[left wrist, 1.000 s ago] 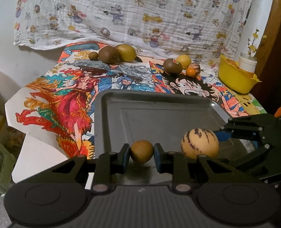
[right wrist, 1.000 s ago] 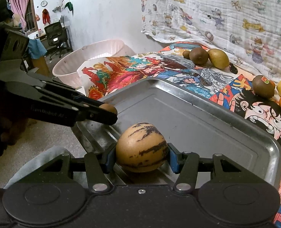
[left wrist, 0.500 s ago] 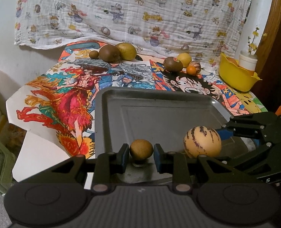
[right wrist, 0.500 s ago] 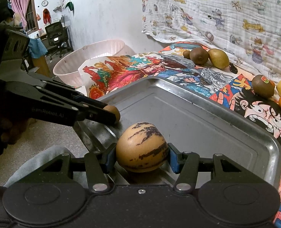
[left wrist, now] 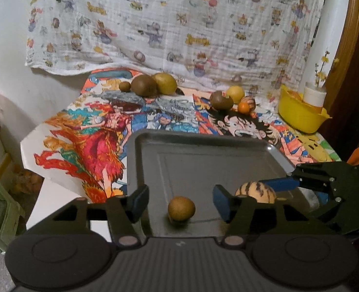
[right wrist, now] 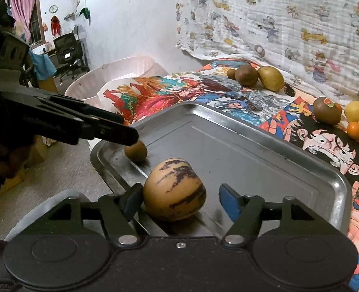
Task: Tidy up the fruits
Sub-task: 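Carry both fruits over the grey tray and open both tools to release them, then move both tools back toward the remaining fruits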
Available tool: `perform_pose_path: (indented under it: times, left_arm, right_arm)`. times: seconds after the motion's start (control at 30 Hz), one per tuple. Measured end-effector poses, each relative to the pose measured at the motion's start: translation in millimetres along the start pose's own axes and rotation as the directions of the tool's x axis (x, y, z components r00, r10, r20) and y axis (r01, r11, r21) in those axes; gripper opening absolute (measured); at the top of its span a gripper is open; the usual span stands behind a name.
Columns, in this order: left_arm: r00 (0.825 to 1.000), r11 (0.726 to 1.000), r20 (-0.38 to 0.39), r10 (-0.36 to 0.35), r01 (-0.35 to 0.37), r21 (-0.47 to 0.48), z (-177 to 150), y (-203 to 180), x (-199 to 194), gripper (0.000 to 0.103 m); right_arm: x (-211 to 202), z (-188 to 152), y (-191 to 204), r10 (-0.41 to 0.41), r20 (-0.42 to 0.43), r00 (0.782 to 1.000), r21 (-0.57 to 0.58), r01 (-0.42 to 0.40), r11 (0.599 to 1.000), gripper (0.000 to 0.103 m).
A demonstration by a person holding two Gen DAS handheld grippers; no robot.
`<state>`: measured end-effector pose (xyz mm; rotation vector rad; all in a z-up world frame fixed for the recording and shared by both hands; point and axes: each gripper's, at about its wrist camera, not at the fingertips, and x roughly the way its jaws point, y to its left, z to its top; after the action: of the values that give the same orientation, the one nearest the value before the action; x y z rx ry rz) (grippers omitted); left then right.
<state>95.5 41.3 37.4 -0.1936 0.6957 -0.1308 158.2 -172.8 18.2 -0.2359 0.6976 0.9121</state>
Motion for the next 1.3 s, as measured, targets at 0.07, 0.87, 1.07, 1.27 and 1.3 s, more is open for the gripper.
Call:
perform_pose_path:
  times: [0.07, 0.87, 1.07, 1.27, 1.3]
  left_arm:
    - [1.000, 1.000, 0.008, 0.007, -0.007, -0.004, 1, 0, -3, 0.078]
    - [0.989, 0.991, -0.075, 0.127, -0.130, -0.032, 33, 6, -13, 0.102]
    - [0.985, 0.989, -0.095, 0.144, -0.146, -0.016, 56, 5, -5, 0.102]
    - [0.982, 0.988, -0.109, 0.153, -0.155, -0.014, 79, 3, 13, 0.102]
    - [0.982, 0.988, -0.113, 0.152, -0.154, -0.011, 83, 2, 17, 0.102]
  right_arm:
    - [-4, 0, -1, -0.006, 0.004, 1.000, 0.007, 0.006, 1.000, 0.081]
    - [-49, -3, -40, -0.131, 0.041, 0.991, 0.120, 0.125, 0.985, 0.102]
    - [-57, 5, -64, -0.175, 0.055, 0.983, 0.133, 0.167, 0.977, 0.102]
    - [-58, 18, -89, -0.218, 0.070, 0.973, 0.129, 0.208, 0.970, 0.102]
    - [-57, 20, -93, -0.223, 0.071, 0.972, 0.126, 0.213, 0.969, 0.102]
